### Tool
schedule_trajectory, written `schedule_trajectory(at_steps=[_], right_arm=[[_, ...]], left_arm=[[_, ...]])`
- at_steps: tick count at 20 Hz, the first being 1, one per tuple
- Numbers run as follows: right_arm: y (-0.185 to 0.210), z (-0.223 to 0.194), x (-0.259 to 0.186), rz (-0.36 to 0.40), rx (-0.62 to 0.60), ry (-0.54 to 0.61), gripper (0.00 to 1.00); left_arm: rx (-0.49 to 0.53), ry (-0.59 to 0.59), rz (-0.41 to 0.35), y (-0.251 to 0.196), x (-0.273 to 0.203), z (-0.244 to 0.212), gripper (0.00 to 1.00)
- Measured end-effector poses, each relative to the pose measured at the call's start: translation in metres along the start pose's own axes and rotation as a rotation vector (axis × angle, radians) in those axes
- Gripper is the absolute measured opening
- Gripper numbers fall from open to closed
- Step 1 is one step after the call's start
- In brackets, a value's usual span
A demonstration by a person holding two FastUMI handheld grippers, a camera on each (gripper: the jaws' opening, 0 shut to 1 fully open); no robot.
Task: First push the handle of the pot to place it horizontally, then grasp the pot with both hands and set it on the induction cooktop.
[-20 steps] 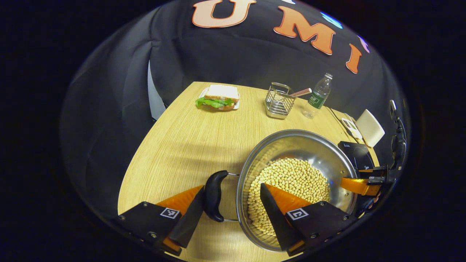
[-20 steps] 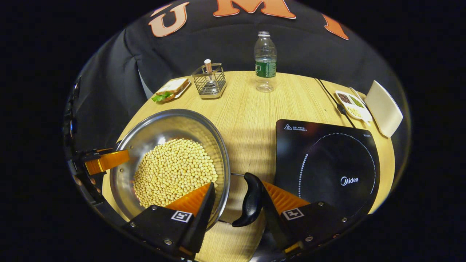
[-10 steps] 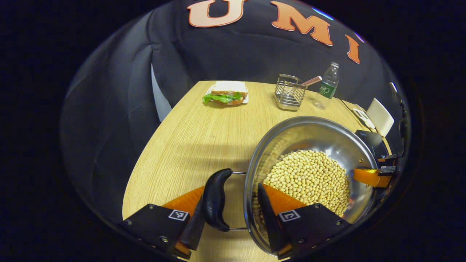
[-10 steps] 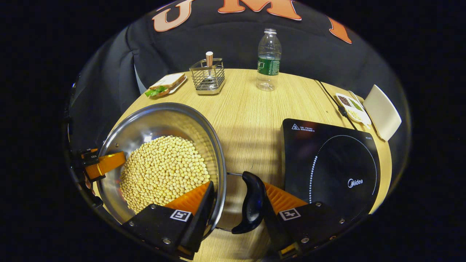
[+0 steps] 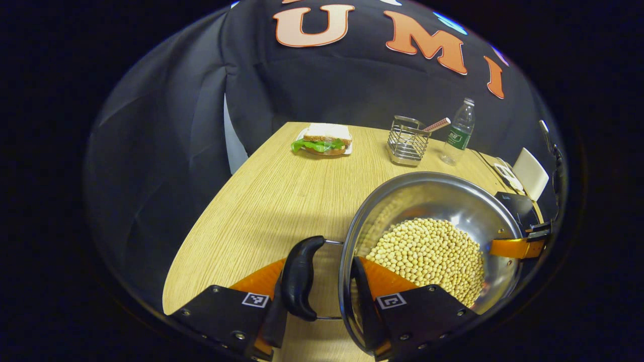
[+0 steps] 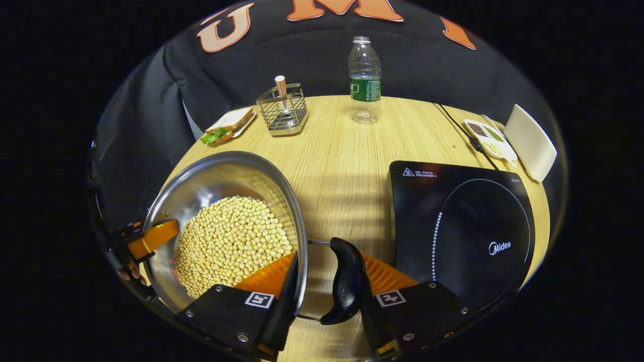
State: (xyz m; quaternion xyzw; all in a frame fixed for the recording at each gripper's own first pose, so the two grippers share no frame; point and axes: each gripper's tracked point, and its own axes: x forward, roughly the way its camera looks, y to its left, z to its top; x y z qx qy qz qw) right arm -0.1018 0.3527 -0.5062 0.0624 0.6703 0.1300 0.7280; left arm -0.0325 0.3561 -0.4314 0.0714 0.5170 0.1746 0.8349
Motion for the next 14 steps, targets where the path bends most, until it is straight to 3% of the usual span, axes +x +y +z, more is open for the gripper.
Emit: schedule_trajectory(at_steps=[6,7,8,14], right_arm=[[-0.007,0.008,0.0,0.009,0.008,-0.042,0.56],[-0.009,0.01,-0.002,0.01,0.014,-0.054,0.52],[-0.011,0.011,-0.004,0.008,0.015,-0.061,0.56],[-0.023,0.021,-0.018,-0.008,0.037,-0.119,0.56]], left_arm=[[0.023,-0.042,0.025,0.001,-0.009,0.012,0.61],[0.032,-0.055,0.027,0.003,-0.014,0.014,0.61],[0.042,-0.069,0.029,0.004,-0.015,0.015,0.59],[0.071,-0.13,0.008,0.008,-0.023,0.02,0.6]])
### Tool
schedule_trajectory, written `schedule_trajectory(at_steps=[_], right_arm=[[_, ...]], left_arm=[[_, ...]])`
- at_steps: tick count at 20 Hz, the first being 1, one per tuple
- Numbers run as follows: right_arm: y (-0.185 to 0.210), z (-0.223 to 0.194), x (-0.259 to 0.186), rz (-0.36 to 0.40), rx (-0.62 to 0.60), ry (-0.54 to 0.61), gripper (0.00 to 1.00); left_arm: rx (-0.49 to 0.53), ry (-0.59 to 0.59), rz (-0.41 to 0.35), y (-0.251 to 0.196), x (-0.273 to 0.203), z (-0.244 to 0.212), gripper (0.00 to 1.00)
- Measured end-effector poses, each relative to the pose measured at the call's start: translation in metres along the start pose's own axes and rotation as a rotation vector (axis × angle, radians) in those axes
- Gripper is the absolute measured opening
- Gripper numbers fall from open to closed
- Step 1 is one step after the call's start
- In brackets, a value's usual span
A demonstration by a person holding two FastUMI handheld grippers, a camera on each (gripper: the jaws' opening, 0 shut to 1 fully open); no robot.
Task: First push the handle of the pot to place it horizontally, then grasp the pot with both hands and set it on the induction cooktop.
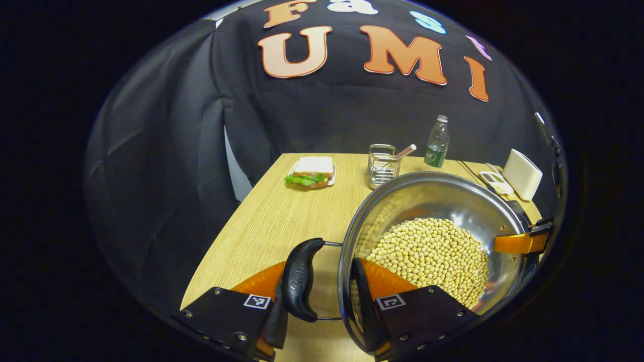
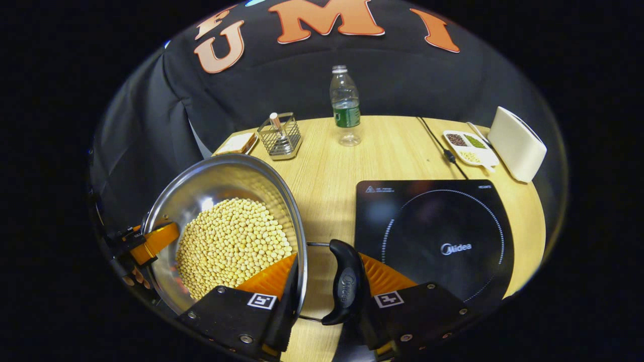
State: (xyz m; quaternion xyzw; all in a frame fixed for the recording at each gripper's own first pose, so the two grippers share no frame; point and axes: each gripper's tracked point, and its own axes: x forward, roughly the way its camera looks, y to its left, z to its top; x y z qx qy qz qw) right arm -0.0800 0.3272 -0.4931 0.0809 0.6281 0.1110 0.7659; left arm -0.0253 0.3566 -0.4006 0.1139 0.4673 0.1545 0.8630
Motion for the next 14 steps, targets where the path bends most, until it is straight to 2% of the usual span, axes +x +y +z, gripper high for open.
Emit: schedule_trajectory(at_steps=[14], right_arm=[[-0.006,0.003,-0.015,-0.102,0.084,-0.092,0.56]], left_arm=[[0.05,-0.069,-0.127,-0.001,0.027,-0.002,0.6]])
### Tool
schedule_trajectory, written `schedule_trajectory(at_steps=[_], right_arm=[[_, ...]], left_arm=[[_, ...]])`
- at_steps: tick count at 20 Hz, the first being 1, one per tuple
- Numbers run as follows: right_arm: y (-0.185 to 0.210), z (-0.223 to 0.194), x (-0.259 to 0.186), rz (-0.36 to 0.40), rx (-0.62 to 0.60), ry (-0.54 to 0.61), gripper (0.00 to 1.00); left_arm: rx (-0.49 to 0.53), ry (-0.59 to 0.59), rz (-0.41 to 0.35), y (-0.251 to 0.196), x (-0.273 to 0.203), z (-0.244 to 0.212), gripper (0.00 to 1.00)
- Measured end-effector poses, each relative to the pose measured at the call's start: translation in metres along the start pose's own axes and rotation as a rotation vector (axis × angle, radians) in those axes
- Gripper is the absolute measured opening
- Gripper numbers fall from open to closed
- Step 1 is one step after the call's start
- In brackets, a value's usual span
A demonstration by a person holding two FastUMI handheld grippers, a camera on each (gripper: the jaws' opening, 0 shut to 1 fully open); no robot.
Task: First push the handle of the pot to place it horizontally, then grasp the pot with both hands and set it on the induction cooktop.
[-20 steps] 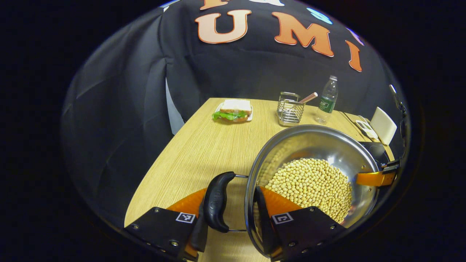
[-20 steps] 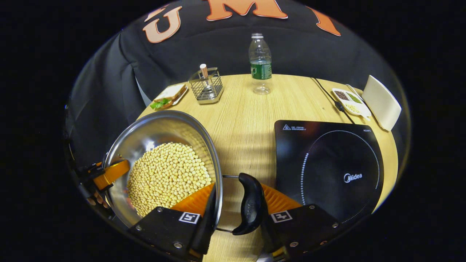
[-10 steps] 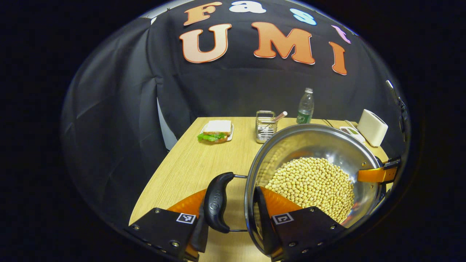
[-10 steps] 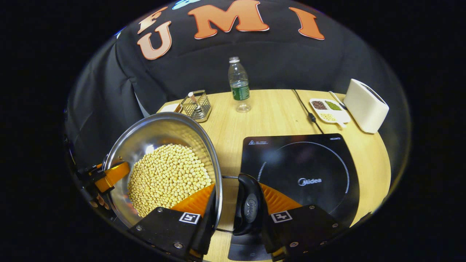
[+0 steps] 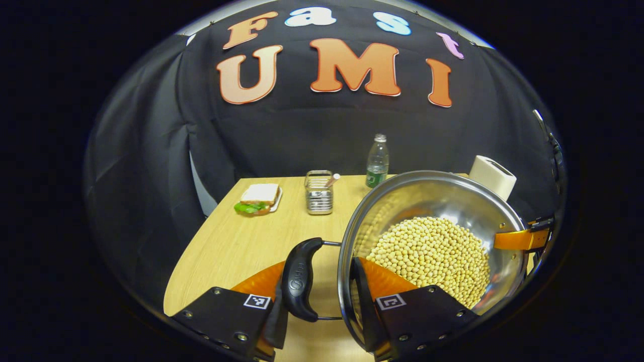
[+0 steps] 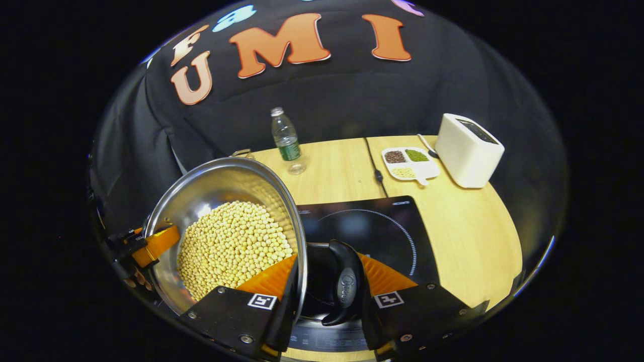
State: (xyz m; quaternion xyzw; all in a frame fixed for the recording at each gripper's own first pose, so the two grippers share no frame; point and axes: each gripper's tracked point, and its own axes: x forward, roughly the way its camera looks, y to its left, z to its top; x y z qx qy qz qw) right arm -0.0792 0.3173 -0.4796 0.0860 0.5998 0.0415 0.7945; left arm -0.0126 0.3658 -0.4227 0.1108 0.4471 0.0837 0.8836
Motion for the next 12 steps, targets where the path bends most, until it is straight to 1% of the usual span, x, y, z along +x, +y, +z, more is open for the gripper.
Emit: schedule_trajectory(at_steps=[6,7,8,9,12], right_arm=[[0.0017,-0.0067,-0.0035,-0.047,0.053,-0.014,0.56],[0.0014,-0.0069,-0.0038,-0.051,0.064,-0.014,0.51],[0.0018,-0.0076,-0.0049,-0.055,0.073,-0.015,0.51],[0.0029,-0.0082,-0.0047,-0.061,0.078,-0.016,0.56],[0.0027,-0.008,-0.0061,-0.084,0.08,-0.021,0.55]], left_arm=[[0.036,-0.011,-0.054,0.0026,0.004,0.006,0.6],[0.042,-0.013,-0.064,0.0027,0.0028,0.0061,0.6],[0.045,-0.013,-0.073,0.004,0.0031,0.007,0.6],[0.046,-0.014,-0.081,0.003,0.0043,0.0058,0.6],[0.04,-0.008,-0.102,0.0041,0.0103,0.0072,0.6]])
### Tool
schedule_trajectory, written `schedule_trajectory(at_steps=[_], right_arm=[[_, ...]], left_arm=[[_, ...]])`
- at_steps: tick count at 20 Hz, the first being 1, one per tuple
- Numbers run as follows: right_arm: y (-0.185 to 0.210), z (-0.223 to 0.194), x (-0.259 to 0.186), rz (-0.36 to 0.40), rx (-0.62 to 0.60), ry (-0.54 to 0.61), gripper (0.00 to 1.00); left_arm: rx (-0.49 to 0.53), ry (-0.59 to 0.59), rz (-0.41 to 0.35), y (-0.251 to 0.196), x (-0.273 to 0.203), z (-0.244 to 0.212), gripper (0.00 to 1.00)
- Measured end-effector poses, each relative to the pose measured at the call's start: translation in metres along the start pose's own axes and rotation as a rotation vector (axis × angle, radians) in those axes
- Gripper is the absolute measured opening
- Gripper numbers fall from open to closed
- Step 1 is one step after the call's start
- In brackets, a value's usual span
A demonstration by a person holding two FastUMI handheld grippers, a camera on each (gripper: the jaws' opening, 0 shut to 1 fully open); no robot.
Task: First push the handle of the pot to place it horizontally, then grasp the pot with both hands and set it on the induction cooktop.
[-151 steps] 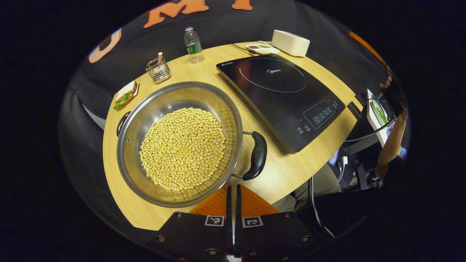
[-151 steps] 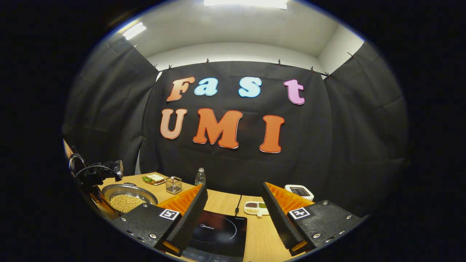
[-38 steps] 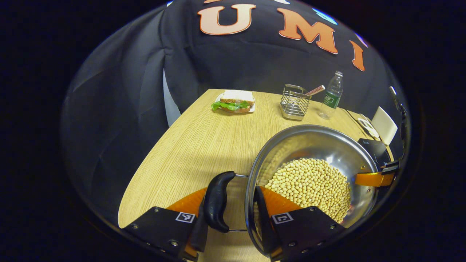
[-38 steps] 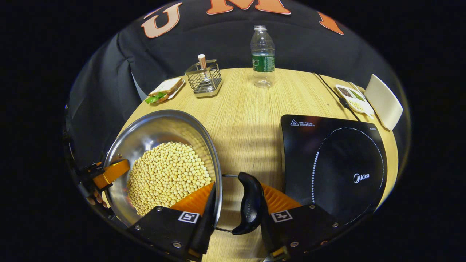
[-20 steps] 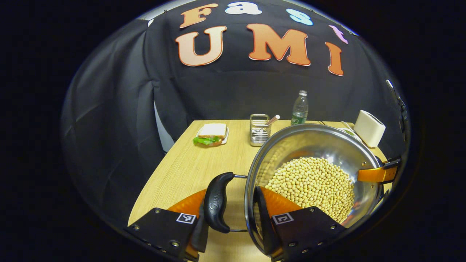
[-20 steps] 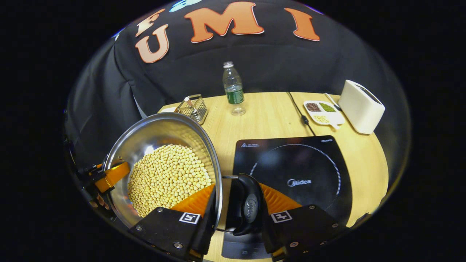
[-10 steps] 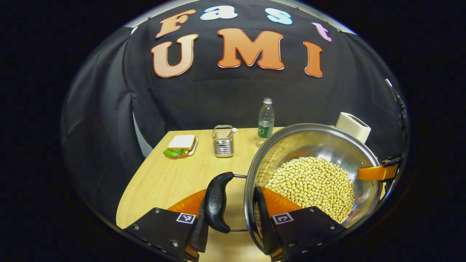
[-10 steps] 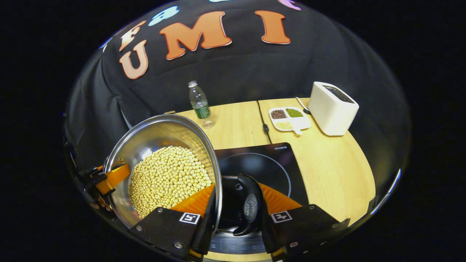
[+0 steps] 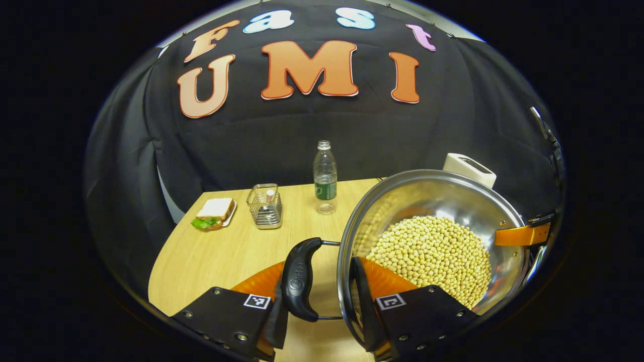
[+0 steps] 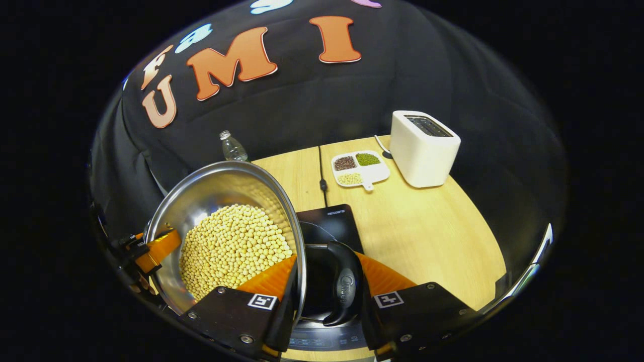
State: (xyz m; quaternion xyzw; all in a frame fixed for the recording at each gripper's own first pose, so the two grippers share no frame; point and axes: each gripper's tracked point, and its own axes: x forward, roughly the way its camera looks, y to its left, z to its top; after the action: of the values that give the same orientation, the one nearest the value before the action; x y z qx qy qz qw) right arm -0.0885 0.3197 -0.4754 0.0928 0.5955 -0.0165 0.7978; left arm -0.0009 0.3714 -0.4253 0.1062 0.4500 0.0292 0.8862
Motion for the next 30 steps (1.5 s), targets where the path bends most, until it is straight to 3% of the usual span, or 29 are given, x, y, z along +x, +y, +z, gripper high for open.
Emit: schedule_trajectory(at_steps=[1,2,23,24,25,30], right_arm=[[0.001,0.0,0.001,-0.005,0.0,0.001,0.51],[0.002,-0.002,0.002,-0.008,0.0,0.005,0.55],[0.003,-0.008,-0.014,-0.032,0.02,0.097,0.56],[0.002,-0.006,-0.015,-0.033,0.022,0.097,0.52],[0.003,-0.005,-0.014,-0.033,0.019,0.092,0.56],[0.003,-0.005,-0.011,-0.027,0.008,0.091,0.57]], left_arm=[[-0.003,0.002,-0.005,0.0,0.001,-0.001,0.6],[-0.009,0.005,-0.006,0.002,-0.001,0.001,0.6],[-0.027,0.106,-0.004,0.023,-0.019,0.028,0.61],[-0.028,0.111,-0.006,0.023,-0.021,0.031,0.6],[-0.027,0.108,-0.007,0.022,-0.018,0.031,0.61],[-0.024,0.109,-0.018,0.023,-0.016,0.029,0.61]])
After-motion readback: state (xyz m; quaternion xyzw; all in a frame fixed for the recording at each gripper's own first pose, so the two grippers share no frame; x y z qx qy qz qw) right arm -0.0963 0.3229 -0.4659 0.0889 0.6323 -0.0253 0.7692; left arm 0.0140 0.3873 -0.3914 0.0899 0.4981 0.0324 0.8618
